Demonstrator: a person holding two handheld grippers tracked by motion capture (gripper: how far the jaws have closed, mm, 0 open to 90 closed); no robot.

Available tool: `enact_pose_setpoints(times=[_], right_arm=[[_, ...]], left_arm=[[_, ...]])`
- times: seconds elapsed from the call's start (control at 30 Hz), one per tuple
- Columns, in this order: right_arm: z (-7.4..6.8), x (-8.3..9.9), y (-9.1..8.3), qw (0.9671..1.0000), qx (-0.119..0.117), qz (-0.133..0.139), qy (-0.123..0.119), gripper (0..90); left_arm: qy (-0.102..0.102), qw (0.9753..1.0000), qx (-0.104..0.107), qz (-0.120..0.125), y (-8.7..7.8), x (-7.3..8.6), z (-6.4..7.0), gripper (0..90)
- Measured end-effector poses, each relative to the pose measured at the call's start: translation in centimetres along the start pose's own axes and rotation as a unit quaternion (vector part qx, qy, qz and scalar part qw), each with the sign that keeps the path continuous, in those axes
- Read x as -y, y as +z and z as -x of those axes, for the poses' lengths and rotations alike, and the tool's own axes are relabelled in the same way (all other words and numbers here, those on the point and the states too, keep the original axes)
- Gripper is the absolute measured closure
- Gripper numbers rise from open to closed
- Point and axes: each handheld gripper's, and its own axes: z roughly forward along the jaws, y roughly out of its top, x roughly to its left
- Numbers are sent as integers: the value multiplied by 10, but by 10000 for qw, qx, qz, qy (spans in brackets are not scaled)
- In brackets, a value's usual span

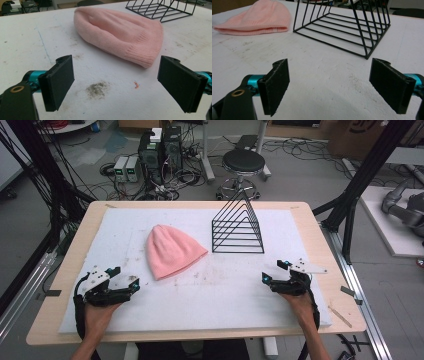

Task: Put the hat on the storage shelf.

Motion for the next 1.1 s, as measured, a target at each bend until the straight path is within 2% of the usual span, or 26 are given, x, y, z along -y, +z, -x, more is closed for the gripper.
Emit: enact_pose_setpoints(times=[0.2, 0.3, 0.4, 0.57, 0.77, 0.9, 1.1], right_arm=[[1, 0, 1, 10000, -7, -22, 4, 166], [1, 0, 1, 10000, -12, -21, -10, 166], [1, 0, 1, 10000, -18, -24, 2, 166], [1, 0, 1, 10000, -19, -29, 3, 166], [1, 0, 1, 10000, -19, -29, -4, 166], [1, 0, 1, 10000, -19, -22, -1, 166], [1, 0, 1, 10000, -15, -31, 36, 166]], left_arm=[[-144, 9999, -16, -3, 0, -1, -3, 137], [-115, 9999, -45, 5, 1, -2, -3, 136], [-95, 9999, -15, 73, 2, -11, -3, 136], [-132, 9999, 89, 44, 6, -20, -5, 133], [-162, 9998, 141, -19, 11, -42, -10, 131], [-197, 9996, 165, -111, 17, -60, -19, 131], [-456, 9978, 317, -349, 32, -81, -35, 131]])
